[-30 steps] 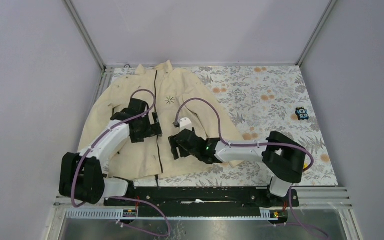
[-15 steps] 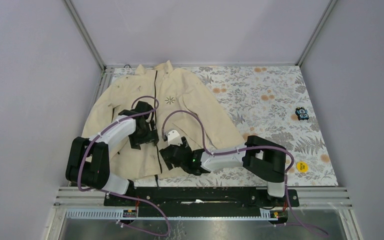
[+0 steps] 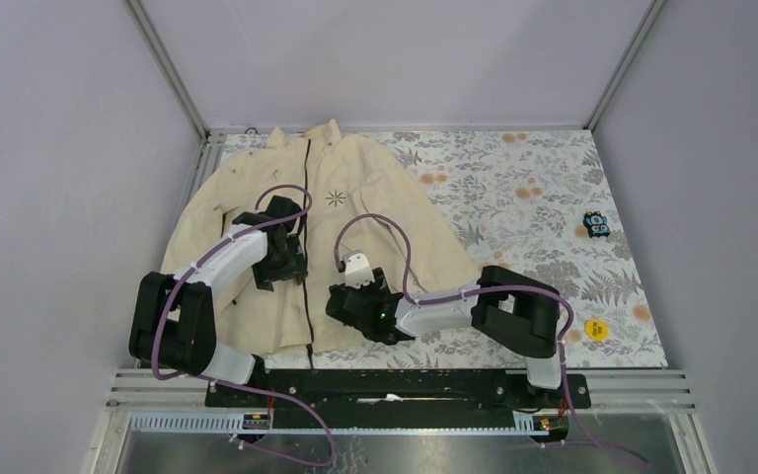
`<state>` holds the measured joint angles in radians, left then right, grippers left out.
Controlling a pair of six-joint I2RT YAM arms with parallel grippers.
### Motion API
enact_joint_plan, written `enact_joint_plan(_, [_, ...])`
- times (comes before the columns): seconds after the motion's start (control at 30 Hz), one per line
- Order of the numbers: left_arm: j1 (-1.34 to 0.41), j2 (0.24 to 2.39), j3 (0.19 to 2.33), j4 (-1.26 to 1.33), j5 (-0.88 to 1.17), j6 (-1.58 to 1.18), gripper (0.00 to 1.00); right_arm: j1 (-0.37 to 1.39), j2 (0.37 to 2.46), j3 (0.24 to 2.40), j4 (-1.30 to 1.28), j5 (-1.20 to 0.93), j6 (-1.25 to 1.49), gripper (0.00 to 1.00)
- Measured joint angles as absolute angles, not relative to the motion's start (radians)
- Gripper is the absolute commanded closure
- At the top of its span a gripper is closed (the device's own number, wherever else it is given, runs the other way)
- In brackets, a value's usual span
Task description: Zip up the jacket
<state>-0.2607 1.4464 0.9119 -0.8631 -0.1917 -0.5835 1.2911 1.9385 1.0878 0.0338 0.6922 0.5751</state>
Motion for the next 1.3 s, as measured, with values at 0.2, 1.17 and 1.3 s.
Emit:
enact_joint_plan(0.2, [-0.261,1.446,0.912,-0.855,-0.194,-0.581,0.39,1.251,1.892,1.064,0.032,0.659,0.554,0.15])
enact_joint_plan(1.17, [-0.261,1.410,0.893,-0.793,-0.291,-0.574,0.56,1.310,2.091,1.306,0.071,0.673,0.495,0.41])
enact_joint_plan(1.3, [-0.261,1.410,0.890,-0.789,-0.287,-0.574,0.56,1.310,2.091,1.262,0.134,0.679,0.482,0.51])
